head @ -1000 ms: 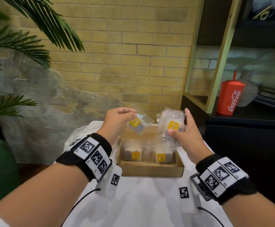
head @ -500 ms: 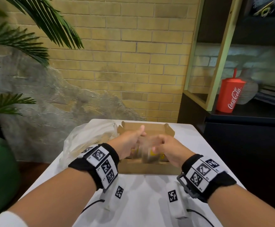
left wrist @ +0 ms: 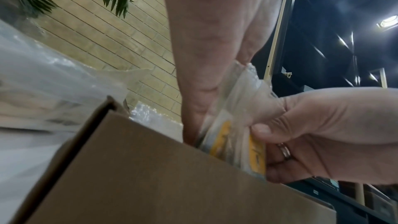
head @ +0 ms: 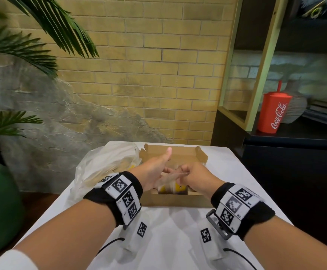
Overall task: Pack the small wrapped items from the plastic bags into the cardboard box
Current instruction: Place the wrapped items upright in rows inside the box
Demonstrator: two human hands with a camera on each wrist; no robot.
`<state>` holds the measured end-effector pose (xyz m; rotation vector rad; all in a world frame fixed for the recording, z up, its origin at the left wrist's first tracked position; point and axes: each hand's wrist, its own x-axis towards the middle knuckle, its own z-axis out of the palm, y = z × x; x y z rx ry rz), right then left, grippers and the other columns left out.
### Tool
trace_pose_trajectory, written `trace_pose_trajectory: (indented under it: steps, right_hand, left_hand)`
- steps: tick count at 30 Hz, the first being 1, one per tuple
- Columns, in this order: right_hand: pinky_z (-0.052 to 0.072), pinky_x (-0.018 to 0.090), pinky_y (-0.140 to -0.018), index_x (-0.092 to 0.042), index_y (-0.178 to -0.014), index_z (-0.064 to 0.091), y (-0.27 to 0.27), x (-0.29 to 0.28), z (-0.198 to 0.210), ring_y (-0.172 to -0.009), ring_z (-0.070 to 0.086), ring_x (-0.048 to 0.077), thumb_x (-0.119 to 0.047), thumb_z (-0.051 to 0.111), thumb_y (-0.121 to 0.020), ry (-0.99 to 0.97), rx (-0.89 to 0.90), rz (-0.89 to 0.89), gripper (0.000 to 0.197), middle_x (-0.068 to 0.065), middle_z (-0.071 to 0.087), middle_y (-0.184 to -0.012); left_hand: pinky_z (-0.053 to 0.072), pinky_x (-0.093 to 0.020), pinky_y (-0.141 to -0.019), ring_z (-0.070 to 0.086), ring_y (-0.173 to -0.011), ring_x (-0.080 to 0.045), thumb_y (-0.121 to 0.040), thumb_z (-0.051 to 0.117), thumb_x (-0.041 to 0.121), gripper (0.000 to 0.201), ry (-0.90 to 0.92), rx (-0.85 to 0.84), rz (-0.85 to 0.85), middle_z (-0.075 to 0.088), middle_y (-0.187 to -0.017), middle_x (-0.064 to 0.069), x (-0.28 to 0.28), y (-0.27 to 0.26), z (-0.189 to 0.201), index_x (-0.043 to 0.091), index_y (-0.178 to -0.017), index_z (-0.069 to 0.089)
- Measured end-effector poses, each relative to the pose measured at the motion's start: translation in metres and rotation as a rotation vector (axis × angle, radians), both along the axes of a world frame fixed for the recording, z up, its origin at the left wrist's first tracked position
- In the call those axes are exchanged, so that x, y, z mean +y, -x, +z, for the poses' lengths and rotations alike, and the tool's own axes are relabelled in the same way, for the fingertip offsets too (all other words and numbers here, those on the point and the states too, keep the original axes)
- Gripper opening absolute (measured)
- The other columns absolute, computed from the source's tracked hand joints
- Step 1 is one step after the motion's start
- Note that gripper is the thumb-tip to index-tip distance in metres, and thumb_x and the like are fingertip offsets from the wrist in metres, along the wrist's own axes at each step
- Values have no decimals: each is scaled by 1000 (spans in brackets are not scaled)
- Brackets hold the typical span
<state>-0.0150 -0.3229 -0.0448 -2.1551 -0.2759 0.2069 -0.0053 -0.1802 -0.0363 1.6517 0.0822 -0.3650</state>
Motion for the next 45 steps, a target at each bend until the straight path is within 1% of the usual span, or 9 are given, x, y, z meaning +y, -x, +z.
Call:
trace_pose_trajectory:
  steps: [2,6,9,13,19,23,26,39,45]
  right_hand:
    - [37,18,-56,-7,-81,63,-4,-3,3,-63,46,9,1,56,-86,-21,-15,-47,12,0,54,-69]
    - [45,29,-66,-14,-81,60,-10,-14,11,-77,52,17,-1,59,-86,-151,58,-126,14,6,59,-86]
    - [47,25,-65,-15,-99,56,-10,-21,8,-82,56,16,0,60,-85,-151,154,-91,21,8,58,-99]
    - [51,34,-88,-14,-115,53,-10,-23,-4,-104,62,26,3,64,-80,-131,238,-64,40,16,63,-114]
    - [51,27,-77,-17,-93,61,-7,-20,-4,-81,57,15,-9,66,-83,114,145,-3,14,2,60,-85]
    - [42,18,-51,-14,-79,63,-10,-17,-4,-49,51,5,-7,57,-89,20,137,-76,13,3,53,-67]
    - [52,23,-67,-12,-91,65,-11,-16,-2,-78,63,16,-10,57,-90,-101,133,-153,9,11,64,-90]
    - [53,30,-79,-17,-83,63,-22,-32,12,-92,60,25,-3,52,-92,-318,-16,-202,20,13,63,-98]
    - [51,41,-92,-17,-93,64,-20,-24,19,-107,59,36,-8,52,-92,-285,-127,-188,15,16,65,-104]
  left_hand:
    - [42,-41,-98,60,-97,-20,-88,27,66,66,24,-17,18,58,-112,-7,4,-4,0,18,-130,46]
    - [39,-43,-96,58,-53,-10,-89,26,67,58,45,1,2,63,-75,4,14,-8,-2,18,-103,55]
    - [43,-27,-66,53,-68,-12,-91,47,50,33,-34,55,-73,57,-87,1,17,-2,-6,20,-100,57]
    - [45,-25,-72,54,-90,-19,-89,61,22,12,-139,95,-140,58,-104,-4,19,-3,-14,20,-101,59]
    - [47,-15,-67,51,-77,-8,-86,64,11,9,-145,98,-174,55,-101,-4,21,-9,-15,16,-87,57]
    - [53,-18,-67,59,-74,-11,-88,55,-5,18,-172,-20,-109,62,-85,-6,22,-8,-16,10,-79,61]
    - [52,-18,-62,59,-66,-10,-86,60,-2,18,-260,-180,-4,63,-74,-4,21,-8,-12,12,-76,64]
    - [47,-21,-70,57,-89,-14,-89,59,8,16,-142,-439,74,62,-99,-1,11,-7,1,24,-91,56]
    - [37,-13,-51,48,-53,-3,-89,54,-5,25,-164,-464,21,59,-66,0,3,-5,1,16,-76,61]
